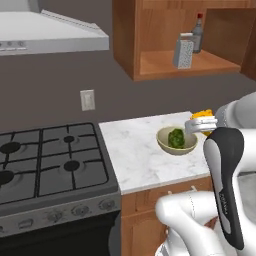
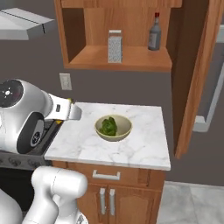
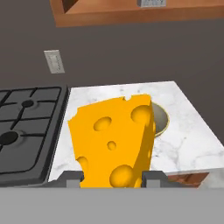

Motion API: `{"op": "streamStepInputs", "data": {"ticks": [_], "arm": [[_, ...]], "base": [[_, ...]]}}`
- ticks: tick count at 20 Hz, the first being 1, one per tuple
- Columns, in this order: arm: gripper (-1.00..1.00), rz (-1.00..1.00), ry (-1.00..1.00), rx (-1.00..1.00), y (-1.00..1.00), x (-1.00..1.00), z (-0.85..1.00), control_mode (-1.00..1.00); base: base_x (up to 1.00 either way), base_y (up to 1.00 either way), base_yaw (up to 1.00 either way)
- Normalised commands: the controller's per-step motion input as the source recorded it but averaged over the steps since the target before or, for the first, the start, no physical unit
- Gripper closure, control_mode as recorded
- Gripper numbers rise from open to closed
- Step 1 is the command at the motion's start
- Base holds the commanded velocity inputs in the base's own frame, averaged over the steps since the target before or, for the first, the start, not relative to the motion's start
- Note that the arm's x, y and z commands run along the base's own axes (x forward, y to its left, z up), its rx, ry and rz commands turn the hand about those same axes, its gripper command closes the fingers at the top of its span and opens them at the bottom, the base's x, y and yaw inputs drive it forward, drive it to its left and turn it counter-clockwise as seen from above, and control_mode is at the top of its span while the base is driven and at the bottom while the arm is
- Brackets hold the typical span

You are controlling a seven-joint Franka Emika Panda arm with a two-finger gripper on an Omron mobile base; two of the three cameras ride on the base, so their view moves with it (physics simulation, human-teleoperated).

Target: Pick the cheese from the fridge and the cheese grater from the cabinet and place them next to the salad bowl.

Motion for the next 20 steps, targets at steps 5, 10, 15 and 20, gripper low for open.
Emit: {"op": "streamStepInputs", "data": {"ticks": [5, 10, 15, 20], "arm": [[1.00, 0.00, 0.00, 0.00, 0.00, 0.00, 0.00, 1.00], [1.00, 0.00, 0.00, 0.00, 0.00, 0.00, 0.00, 1.00], [1.00, 0.00, 0.00, 0.00, 0.00, 0.00, 0.00, 1.00], [1.00, 0.00, 0.00, 0.00, 0.00, 0.00, 0.00, 1.00]], "base": [[0.56, -0.11, 0.11], [0.33, -0.23, 0.17], [0.20, -0.36, 0.20], [0.21, -0.29, 0.13]]}}
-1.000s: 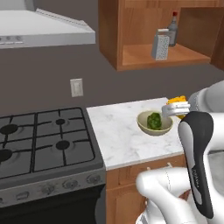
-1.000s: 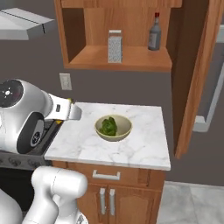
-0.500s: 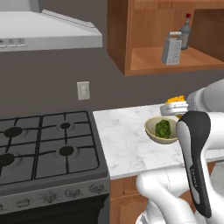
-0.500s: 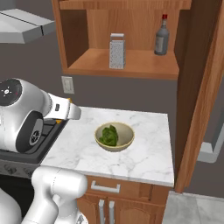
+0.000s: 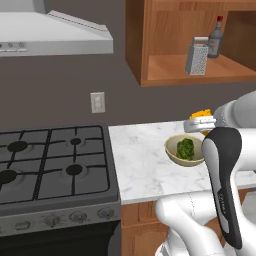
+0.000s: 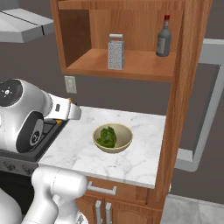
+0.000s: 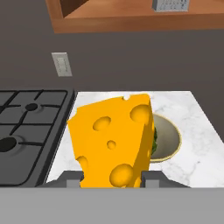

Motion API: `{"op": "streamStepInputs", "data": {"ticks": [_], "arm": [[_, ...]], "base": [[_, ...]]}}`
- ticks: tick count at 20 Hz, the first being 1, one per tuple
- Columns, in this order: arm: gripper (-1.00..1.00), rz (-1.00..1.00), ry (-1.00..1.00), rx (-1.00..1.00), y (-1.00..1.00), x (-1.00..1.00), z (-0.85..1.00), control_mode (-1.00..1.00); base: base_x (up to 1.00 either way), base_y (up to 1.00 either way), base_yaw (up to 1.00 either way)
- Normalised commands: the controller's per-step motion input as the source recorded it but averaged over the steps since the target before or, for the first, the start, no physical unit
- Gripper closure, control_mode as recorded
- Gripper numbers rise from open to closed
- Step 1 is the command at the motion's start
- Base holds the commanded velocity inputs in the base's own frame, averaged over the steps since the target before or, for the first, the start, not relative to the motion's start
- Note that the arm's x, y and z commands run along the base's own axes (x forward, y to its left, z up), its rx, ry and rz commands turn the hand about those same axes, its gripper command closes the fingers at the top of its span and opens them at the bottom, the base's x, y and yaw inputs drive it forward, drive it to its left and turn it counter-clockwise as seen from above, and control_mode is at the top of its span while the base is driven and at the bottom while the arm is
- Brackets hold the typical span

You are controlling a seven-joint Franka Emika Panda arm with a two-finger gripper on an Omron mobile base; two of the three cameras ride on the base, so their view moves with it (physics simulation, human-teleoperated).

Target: Pick the cheese from the fridge and the cheese grater from the cabinet and place them next to the salad bowl.

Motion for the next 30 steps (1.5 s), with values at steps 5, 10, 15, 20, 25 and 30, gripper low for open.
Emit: {"op": "streamStepInputs", "data": {"ticks": [5, 10, 15, 20, 25, 30], "arm": [[1.00, 0.00, 0.00, 0.00, 0.00, 0.00, 0.00, 1.00], [1.00, 0.00, 0.00, 0.00, 0.00, 0.00, 0.00, 1.00], [1.00, 0.00, 0.00, 0.00, 0.00, 0.00, 0.00, 1.00], [1.00, 0.00, 0.00, 0.00, 0.00, 0.00, 0.00, 1.00], [1.00, 0.00, 0.00, 0.00, 0.00, 0.00, 0.00, 1.00], [1.00, 0.00, 0.21, 0.00, 0.26, 0.16, -0.19, -1.00]], "base": [[0.06, -0.05, 0.01], [0.00, 0.00, 0.00], [0.00, 0.00, 0.00], [0.00, 0.03, 0.00], [0.03, 0.24, 0.00], [0.00, 0.00, 0.00]]}}
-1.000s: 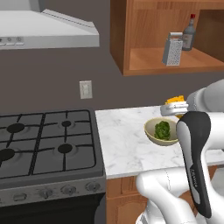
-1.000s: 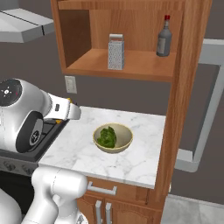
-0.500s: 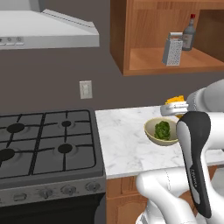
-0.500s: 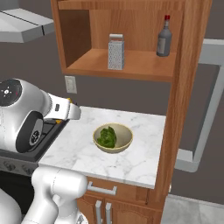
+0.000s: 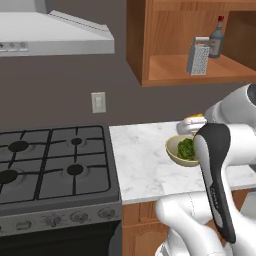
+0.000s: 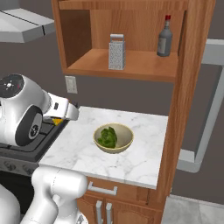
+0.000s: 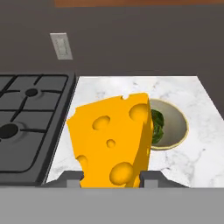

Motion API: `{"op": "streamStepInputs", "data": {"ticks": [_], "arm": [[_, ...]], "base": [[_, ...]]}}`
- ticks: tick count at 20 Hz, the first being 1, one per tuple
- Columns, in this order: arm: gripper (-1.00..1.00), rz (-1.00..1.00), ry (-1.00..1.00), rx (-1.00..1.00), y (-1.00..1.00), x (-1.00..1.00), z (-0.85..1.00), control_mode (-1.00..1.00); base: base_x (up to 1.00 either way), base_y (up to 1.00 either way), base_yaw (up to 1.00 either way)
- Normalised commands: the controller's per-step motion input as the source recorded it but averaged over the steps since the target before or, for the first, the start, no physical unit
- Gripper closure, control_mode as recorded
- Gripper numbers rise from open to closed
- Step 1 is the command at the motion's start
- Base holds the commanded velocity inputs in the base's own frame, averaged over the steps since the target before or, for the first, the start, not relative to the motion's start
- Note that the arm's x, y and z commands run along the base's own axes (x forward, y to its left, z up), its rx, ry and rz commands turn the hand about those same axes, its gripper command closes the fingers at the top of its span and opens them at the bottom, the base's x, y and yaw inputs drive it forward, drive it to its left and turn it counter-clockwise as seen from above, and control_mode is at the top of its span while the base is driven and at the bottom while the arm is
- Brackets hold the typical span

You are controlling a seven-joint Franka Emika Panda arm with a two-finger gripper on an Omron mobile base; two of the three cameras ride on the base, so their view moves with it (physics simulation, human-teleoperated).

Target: Pick the cheese from the fridge and the cheese grater from the cabinet and place them next to the salad bowl.

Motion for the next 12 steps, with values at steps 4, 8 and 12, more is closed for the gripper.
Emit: {"op": "streamStepInputs", "data": {"ticks": [4, 8, 12], "arm": [[1.00, 0.00, 0.33, 0.00, 0.41, 0.32, -0.35, -1.00], [1.00, 0.01, 0.39, 0.00, 0.28, 0.36, -0.39, -1.00], [1.00, 0.09, 0.18, -0.06, 0.10, 0.30, -0.52, -1.00]], "base": [[0.00, 0.00, 0.00], [0.00, 0.00, 0.00], [0.00, 0.00, 0.00]]}}
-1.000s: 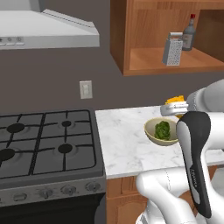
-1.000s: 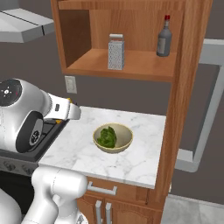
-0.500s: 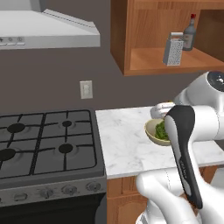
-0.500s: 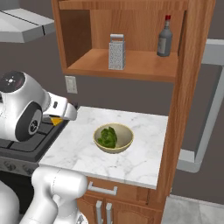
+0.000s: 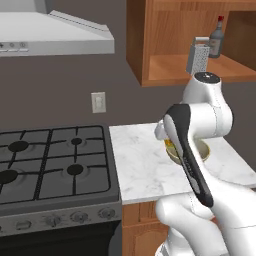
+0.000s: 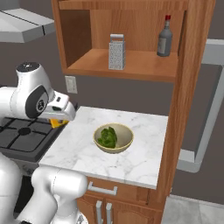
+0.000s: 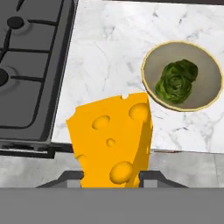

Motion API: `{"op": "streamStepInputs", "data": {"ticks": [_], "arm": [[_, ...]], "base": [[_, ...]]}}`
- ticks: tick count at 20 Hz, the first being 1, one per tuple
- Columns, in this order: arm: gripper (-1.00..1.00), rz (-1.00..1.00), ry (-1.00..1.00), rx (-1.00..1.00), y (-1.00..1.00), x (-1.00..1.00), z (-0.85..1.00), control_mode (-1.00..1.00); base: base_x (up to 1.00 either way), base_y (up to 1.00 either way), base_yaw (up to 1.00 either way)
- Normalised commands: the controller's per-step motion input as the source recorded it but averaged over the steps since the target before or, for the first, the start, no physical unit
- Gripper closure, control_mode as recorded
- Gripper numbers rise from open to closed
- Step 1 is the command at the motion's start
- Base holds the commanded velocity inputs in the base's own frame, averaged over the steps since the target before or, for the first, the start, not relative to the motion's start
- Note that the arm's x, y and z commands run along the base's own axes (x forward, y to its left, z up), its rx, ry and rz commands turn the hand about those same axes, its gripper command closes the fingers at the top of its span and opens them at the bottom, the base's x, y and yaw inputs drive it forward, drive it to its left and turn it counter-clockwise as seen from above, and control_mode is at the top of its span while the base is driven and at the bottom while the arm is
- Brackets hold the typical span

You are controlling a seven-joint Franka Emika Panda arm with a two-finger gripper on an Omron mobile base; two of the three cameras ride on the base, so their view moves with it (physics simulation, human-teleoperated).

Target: Pick the cheese from the fridge and the cheese grater from the cabinet and place them next to the salad bowl.

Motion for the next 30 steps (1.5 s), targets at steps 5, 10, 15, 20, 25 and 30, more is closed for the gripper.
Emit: {"op": "streamStepInputs", "data": {"ticks": [5, 10, 15, 20, 25, 30], "arm": [[1.00, 0.05, 0.00, -0.16, 0.04, 0.44, -0.68, -1.00], [1.00, 0.08, 0.00, -0.11, 0.00, 0.48, -0.61, -1.00], [1.00, 0.09, 0.01, 0.00, -0.04, 0.55, -0.46, -1.00], [1.00, 0.16, 0.01, 0.03, -0.09, 0.54, -0.37, -1.00], [1.00, 0.13, 0.04, 0.01, -0.02, 0.55, -0.42, -1.00], [1.00, 0.03, 0.13, 0.00, 0.00, 0.66, -0.40, -1.00]], "base": [[0.00, 0.00, 0.00], [0.00, 0.00, 0.00], [0.00, 0.00, 0.00], [0.00, 0.00, 0.00], [0.00, 0.00, 0.00], [0.00, 0.00, 0.00]]}}
